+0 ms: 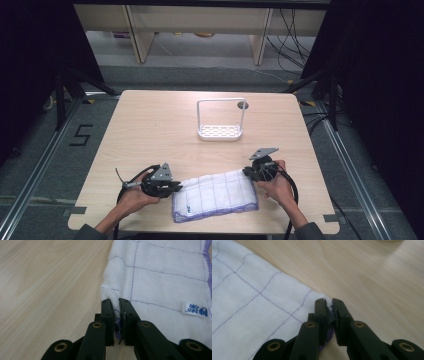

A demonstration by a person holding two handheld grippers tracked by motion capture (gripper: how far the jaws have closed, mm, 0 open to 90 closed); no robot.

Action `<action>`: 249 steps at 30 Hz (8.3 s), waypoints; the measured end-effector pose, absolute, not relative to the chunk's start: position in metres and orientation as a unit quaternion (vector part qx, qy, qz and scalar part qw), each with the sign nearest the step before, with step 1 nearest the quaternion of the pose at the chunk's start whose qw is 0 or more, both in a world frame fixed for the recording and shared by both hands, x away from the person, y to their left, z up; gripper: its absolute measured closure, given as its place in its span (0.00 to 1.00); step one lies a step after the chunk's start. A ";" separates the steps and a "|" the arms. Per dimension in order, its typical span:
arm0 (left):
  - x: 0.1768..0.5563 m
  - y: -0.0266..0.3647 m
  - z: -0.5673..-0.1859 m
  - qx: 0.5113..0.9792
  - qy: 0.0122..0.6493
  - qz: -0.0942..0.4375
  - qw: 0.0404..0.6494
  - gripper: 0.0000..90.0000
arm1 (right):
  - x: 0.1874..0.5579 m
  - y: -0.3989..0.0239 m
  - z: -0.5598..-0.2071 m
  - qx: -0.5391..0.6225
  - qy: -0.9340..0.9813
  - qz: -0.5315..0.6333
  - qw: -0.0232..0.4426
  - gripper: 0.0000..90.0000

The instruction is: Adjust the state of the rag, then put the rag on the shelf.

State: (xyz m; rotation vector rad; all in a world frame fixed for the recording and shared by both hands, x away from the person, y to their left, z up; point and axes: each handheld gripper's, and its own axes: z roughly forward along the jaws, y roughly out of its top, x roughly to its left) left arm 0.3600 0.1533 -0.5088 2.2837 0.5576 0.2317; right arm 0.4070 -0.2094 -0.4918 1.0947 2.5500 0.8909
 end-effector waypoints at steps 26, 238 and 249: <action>0.301 0.122 -0.504 0.881 0.205 0.058 0.423 0.91 | 0.497 -0.135 -0.479 0.267 0.912 0.297 0.089 0.92; 0.470 0.085 -0.273 0.792 0.263 0.207 0.511 0.93 | 0.467 -0.189 -0.269 0.312 0.796 0.468 0.222 0.93; 0.494 0.081 -0.253 0.774 0.279 0.223 0.523 0.93 | 0.492 -0.189 -0.250 0.325 0.779 0.480 0.240 0.93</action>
